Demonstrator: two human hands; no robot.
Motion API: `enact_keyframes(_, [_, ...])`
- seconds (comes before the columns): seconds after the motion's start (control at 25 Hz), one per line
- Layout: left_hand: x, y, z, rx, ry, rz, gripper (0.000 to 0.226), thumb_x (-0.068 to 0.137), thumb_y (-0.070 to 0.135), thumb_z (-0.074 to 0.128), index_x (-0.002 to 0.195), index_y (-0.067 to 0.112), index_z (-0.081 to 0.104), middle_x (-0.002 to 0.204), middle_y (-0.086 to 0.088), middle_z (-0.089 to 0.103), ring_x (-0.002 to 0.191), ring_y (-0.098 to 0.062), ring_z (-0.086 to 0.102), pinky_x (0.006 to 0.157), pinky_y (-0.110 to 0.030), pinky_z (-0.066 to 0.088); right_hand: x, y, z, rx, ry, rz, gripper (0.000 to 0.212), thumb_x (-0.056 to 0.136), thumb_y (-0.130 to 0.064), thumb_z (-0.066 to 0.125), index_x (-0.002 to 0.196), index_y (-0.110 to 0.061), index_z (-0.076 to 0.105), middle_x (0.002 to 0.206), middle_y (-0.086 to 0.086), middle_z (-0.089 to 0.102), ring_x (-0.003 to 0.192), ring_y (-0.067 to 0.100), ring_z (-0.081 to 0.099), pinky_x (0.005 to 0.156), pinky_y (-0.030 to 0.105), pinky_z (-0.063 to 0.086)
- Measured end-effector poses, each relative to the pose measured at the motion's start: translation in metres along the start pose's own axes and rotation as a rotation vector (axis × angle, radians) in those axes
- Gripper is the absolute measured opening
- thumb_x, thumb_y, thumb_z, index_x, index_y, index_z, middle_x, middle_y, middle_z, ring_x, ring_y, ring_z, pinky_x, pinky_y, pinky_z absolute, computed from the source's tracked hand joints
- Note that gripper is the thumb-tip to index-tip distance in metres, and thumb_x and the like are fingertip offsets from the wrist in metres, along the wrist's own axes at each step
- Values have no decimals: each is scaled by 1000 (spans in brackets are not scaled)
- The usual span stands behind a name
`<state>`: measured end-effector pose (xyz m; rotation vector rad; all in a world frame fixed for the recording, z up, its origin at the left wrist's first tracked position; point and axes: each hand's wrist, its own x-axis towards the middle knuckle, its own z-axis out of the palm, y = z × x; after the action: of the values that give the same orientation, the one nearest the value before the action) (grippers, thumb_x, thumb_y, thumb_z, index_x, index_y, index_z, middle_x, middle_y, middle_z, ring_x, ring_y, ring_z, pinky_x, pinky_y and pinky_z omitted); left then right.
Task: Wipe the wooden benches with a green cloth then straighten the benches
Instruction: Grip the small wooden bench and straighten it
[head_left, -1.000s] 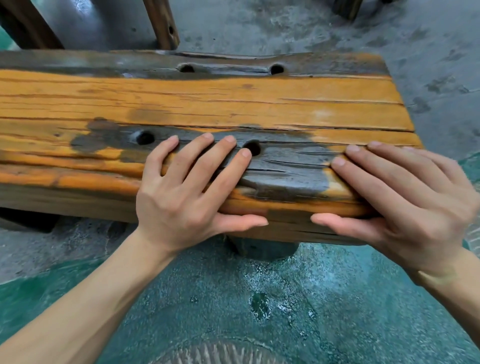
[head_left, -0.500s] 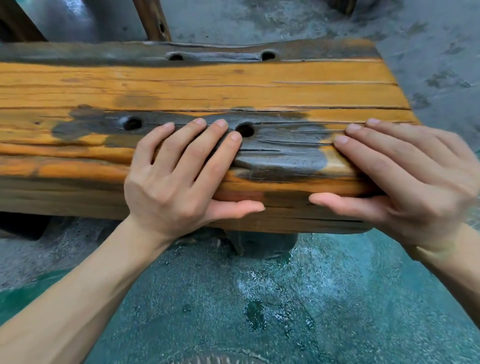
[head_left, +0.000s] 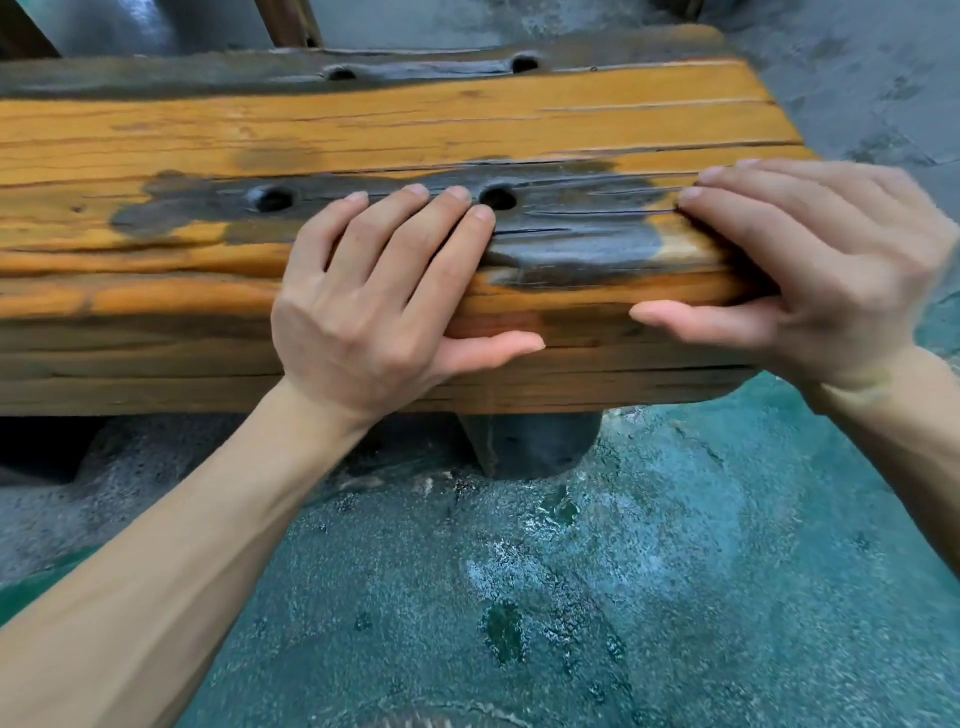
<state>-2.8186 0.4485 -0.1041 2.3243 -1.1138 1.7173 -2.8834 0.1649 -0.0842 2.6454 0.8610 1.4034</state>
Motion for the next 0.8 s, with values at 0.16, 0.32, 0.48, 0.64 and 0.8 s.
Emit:
enact_keyframes(0.16, [10,1,35,43,14,2,73,87,71,63,119,6,72,120,-12,72,106,-30,71,88,-44,57,0,43,28,42,-5,124,60,80,-62,74,111,-10,74,112,4,74,104,25,71,79,47,57])
enact_keyframes(0.32, [21,0,77,111,-12,3,69,94,67,57,122,6,70,122,-13,71,108,-30,70,89,-43,56,19,90,61,-1,-30,153,63,82,-66,69,117,-14,71,118,3,72,109,25,69,83,46,55])
enact_keyframes(0.48, [39,-20,126,191,-61,5,67,98,64,51,126,5,68,125,-13,70,110,-30,69,90,-43,55,36,130,113,-54,-38,196,62,89,-65,61,127,-17,65,128,2,67,118,25,64,95,44,48])
enact_keyframes(0.64, [49,-33,166,245,-135,-34,66,99,62,49,130,6,65,129,-13,67,114,-30,66,94,-44,52,47,149,161,-10,-71,308,62,97,-62,49,137,-15,56,140,6,58,130,30,51,111,48,33])
enact_keyframes(0.8, [56,-48,186,243,-203,-71,65,98,59,48,134,6,61,132,-13,65,118,-29,63,98,-45,48,61,145,195,23,-31,459,64,97,-63,41,138,-15,50,145,3,52,137,28,41,117,52,23])
